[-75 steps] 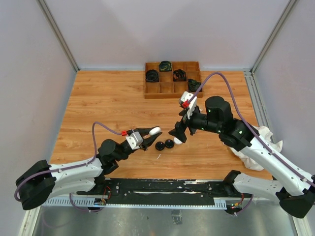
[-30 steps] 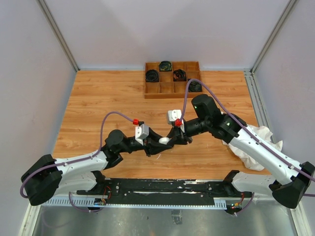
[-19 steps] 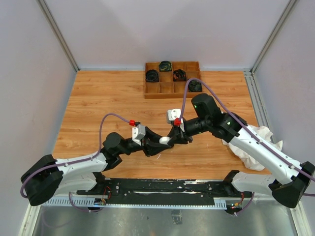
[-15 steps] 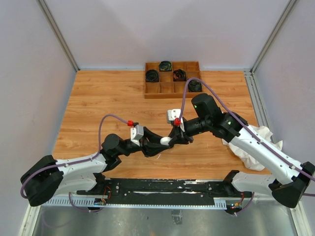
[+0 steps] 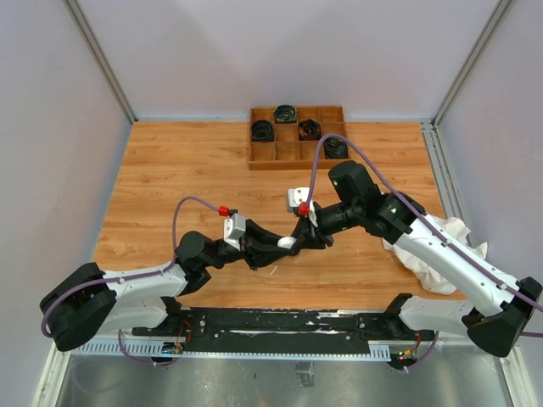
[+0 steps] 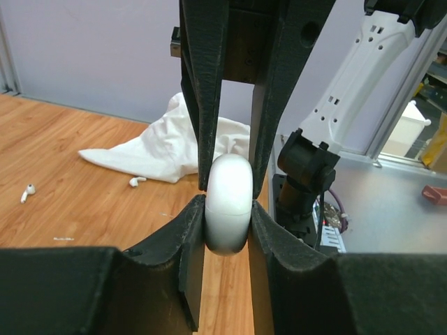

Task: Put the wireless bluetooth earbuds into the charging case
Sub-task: Pick up the charging case at the center of the board, then open the charging case.

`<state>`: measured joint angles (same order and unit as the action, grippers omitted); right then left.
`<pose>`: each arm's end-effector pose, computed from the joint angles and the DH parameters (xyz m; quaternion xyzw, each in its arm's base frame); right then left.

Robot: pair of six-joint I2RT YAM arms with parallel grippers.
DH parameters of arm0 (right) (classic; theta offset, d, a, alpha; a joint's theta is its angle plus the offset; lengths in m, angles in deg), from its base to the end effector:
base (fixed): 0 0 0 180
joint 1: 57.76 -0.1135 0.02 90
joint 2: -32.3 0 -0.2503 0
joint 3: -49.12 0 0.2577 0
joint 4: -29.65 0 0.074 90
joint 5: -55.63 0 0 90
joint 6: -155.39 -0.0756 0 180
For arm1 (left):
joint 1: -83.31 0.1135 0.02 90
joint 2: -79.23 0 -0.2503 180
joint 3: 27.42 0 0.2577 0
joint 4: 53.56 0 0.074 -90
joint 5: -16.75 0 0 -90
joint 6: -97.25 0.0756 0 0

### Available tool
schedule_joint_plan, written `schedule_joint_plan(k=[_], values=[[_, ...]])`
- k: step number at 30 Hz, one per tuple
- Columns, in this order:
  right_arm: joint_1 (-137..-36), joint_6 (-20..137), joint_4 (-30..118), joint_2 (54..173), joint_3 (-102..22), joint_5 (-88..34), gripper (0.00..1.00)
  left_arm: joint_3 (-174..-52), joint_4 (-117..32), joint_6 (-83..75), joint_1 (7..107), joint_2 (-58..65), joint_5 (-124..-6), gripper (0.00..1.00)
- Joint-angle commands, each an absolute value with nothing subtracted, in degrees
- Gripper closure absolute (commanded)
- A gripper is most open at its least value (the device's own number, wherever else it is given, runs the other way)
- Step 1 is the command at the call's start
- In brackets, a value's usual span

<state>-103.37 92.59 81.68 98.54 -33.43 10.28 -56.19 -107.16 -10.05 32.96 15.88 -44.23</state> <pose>0.1511 0.2303 0.3404 -0.6280 0.5597 0.4012 0.3625 0.1328 -0.2177 0.2366 0.3554 0.4808 -0.5596 0.5739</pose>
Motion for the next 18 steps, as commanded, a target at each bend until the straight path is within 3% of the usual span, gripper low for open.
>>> schedule_joint_plan(k=[1,4,7,11,18], values=[[-103.00,91.84,82.40,98.34,-35.84,10.42,0.99,-56.88,-110.26,-11.07,33.30,14.50,-42.95,0.75],[-102.99,91.91,82.36,97.84,-35.98,9.80,0.98,-56.79,-110.43,-11.04,33.38,14.06,-42.77,0.87],[-102.95,91.78,81.96,97.47,-35.79,9.55,0.80,-56.52,-110.84,-10.61,33.39,13.88,-42.46,0.99],[-103.01,91.31,80.95,96.72,-35.40,8.01,0.60,-55.98,-112.33,-9.70,33.39,13.93,-41.43,1.00],[-103.00,89.90,79.36,95.77,-35.10,4.08,0.48,-55.20,-113.56,-7.93,33.41,14.19,-39.01,1.00]])
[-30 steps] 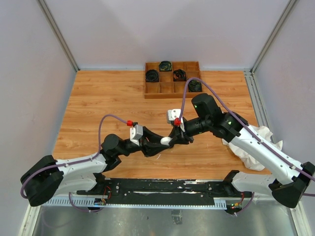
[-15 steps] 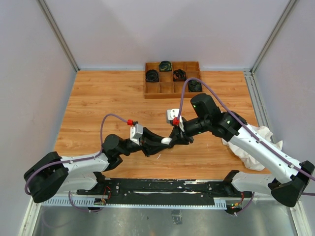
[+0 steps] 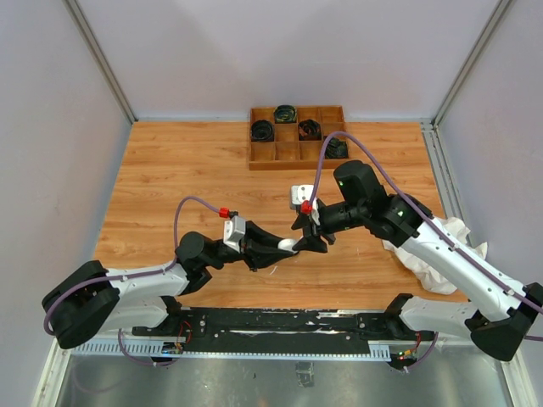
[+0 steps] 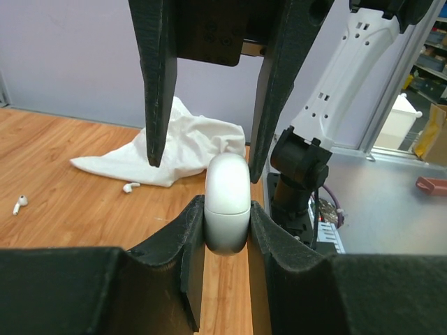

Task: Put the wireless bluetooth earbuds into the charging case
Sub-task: Open the charging case.

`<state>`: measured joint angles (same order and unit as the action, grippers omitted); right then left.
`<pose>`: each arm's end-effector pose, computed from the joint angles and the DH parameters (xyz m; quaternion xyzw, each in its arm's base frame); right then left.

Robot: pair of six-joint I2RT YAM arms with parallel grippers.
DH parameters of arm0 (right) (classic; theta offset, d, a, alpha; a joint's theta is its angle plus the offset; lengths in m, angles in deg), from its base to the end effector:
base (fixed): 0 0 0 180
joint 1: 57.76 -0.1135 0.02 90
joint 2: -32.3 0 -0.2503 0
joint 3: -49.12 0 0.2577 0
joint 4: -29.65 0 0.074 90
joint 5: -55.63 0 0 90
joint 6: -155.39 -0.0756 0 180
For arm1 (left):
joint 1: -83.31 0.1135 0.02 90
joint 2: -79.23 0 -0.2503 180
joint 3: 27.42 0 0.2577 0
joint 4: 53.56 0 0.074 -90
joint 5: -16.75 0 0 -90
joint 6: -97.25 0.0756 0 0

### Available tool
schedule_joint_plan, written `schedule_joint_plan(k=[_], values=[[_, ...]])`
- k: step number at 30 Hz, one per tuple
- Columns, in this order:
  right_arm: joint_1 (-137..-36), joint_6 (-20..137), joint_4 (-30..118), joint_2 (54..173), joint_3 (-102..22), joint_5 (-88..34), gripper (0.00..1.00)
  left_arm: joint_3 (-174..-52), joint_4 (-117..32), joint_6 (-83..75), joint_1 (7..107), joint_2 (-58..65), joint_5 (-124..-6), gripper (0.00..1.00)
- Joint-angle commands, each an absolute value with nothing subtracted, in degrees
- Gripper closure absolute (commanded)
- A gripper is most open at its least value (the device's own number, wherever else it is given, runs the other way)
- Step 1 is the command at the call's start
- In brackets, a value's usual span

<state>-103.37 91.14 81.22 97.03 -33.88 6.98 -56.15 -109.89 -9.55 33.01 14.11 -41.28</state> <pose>0.1512 0.2258 0.3488 -0.6164 0.5710 0.3827 0.3840 0.1302 -0.2195 0.2348 0.3750 0.4634 -0.5668 0.5687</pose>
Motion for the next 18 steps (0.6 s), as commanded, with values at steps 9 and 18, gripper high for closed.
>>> schedule_joint_plan(k=[9,18], values=[[-102.95,87.27,77.46,96.09,-34.77,-2.15,0.46,-53.51,-117.37,-6.33,33.39,14.97,-36.04,1.00],[-103.02,84.71,76.38,97.57,-35.07,-4.01,0.41,-51.07,-121.81,-5.28,33.39,15.44,-37.06,1.00]])
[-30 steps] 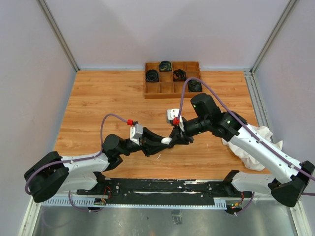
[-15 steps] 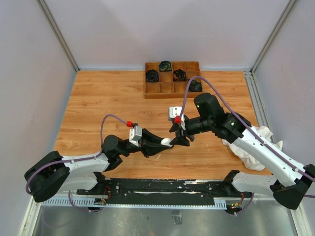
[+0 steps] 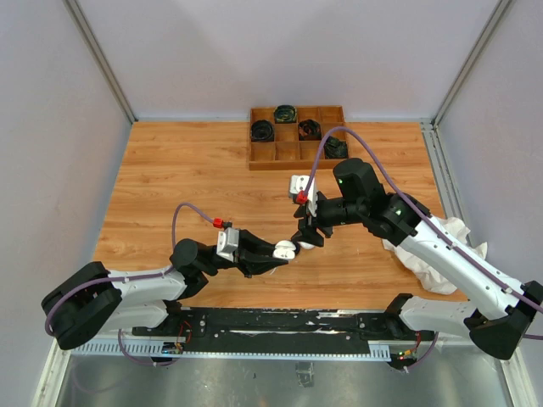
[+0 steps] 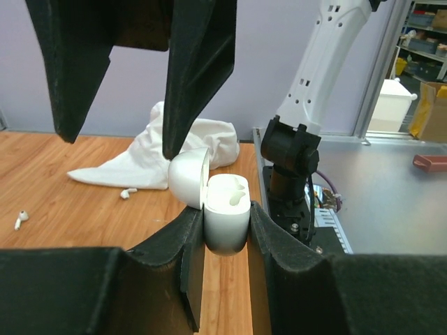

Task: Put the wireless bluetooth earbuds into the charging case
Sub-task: Open the charging case, then pick up the earbud from the center of the board.

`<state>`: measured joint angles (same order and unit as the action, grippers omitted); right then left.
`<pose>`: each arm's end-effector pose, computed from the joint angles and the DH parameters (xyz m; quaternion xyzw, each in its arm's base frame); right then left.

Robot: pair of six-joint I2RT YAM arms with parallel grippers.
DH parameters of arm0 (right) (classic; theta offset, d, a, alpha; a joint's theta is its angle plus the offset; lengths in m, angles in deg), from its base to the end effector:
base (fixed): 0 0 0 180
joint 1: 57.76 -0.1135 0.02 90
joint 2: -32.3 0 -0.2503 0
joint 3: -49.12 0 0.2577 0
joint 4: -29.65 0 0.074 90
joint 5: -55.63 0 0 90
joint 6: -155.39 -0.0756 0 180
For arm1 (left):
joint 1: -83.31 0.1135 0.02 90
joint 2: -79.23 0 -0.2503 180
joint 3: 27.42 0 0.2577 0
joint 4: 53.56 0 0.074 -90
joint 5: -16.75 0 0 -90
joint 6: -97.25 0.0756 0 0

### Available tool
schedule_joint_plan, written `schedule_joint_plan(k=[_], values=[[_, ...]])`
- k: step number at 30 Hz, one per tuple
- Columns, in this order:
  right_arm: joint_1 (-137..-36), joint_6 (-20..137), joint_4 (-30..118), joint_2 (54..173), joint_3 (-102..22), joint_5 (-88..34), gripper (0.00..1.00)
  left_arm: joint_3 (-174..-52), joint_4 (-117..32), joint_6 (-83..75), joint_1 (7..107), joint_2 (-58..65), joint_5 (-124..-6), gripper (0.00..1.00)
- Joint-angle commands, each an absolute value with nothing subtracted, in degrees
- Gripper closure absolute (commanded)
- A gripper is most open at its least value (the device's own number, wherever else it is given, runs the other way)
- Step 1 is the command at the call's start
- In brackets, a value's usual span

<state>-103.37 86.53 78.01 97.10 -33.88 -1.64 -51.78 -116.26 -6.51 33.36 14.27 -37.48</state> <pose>0.1647 0.2267 0.3513 -0.5748 0.6172 0.3401 0.4160 0.1175 -0.2084 0.2235 0.4072 0.4261 -0.5623 0.5800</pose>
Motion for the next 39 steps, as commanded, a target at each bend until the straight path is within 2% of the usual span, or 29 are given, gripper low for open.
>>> schedule_joint_plan(k=[1,11,15,26,39], values=[[-102.98,84.31,76.16,97.53,-35.02,-4.61,0.39,-50.81,-121.64,-5.24,33.39,15.47,-37.97,1.00],[-101.38,75.04,75.53,97.08,-33.08,-26.68,0.17,-45.63,-118.88,-1.18,33.60,18.52,-52.08,1.00],[-98.70,70.97,76.07,99.48,-31.69,-34.17,0.15,-43.81,-117.31,0.73,33.83,21.09,-55.35,1.00],[-80.08,57.77,71.48,109.94,-27.85,-37.41,0.14,-42.04,-107.14,5.97,33.83,28.84,-65.09,1.00],[-68.27,61.15,75.11,123.00,-27.07,-36.71,0.22,-42.88,-104.54,6.83,33.83,28.30,-66.50,1.00]])
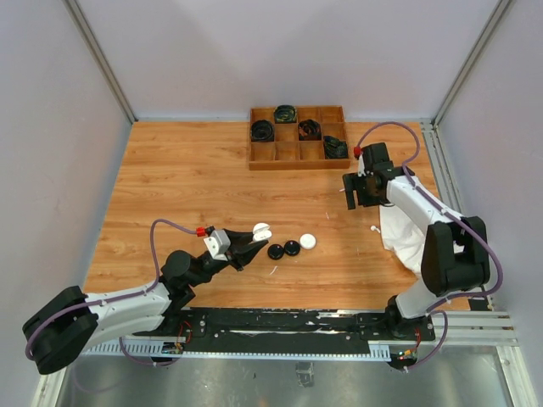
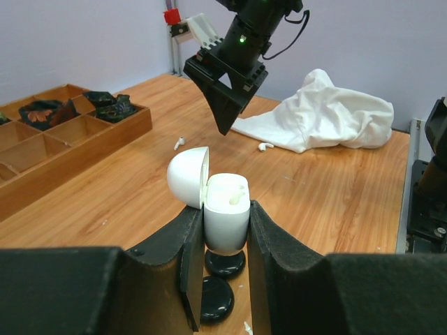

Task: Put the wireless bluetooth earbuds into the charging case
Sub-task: Pick up the earbud from the center of the board.

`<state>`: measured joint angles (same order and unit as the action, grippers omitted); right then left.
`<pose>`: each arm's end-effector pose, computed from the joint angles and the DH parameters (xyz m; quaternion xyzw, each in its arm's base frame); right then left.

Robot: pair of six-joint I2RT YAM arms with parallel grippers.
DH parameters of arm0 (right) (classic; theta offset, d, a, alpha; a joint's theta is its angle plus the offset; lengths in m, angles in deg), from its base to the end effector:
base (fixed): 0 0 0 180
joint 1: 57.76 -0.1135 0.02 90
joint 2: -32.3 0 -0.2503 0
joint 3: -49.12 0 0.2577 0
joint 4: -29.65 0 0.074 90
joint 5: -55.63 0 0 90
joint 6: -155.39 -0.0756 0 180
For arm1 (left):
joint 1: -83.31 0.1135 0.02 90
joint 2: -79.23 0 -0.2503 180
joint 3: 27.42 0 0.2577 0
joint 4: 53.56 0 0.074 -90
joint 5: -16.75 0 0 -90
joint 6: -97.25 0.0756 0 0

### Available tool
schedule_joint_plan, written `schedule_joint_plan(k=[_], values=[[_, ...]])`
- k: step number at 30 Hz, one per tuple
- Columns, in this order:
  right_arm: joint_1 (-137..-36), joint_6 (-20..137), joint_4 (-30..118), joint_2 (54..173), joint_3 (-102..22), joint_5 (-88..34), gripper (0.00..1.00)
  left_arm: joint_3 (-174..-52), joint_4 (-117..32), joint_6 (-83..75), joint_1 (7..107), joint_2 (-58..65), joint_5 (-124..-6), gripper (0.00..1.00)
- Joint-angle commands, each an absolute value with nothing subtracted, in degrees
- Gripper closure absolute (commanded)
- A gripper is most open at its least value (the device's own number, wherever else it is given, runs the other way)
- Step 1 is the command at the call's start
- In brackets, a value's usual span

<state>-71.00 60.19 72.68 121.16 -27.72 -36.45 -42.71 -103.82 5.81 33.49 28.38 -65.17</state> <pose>0.3440 0.0781 0.1875 -0.0614 0.9517 0.0310 0.2991 0.1310 -0.1716 0.1955 0.3006 0.5330 -0.3804 0.6935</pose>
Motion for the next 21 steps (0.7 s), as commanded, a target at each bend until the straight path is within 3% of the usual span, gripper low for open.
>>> schedule_joint_plan(k=[1,21], values=[[-67.70,61.17,75.48,124.07,-27.08,-36.43,0.23,-42.90,-104.51,6.89,33.85,28.06,-66.61,1.00],[-61.81,60.49,78.32,131.09,-25.08,-29.92,0.39,-43.53,-103.47,6.56,33.85,26.85,-66.75,1.00]])
